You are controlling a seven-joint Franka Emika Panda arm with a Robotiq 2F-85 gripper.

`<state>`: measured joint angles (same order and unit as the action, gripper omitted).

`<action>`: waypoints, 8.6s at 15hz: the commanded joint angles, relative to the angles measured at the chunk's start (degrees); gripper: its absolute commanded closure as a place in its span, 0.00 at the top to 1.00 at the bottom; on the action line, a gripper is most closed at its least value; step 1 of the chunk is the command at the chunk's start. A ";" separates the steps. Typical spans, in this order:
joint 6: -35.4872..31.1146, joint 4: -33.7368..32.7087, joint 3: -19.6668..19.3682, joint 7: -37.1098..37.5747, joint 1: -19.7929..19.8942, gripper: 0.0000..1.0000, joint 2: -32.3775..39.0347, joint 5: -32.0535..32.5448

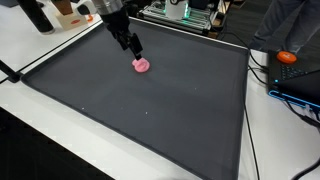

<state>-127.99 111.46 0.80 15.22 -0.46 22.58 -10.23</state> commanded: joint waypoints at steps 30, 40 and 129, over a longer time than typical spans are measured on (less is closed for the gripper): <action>-5.55 3.81 -2.29 15.93 -5.76 0.51 3.82 2.28; -5.67 2.64 -4.18 17.59 -7.52 0.03 5.53 5.63; 18.07 -20.16 3.89 -32.10 -8.45 1.00 16.47 25.52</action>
<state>-108.04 87.72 3.46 -11.51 -8.94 40.95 11.99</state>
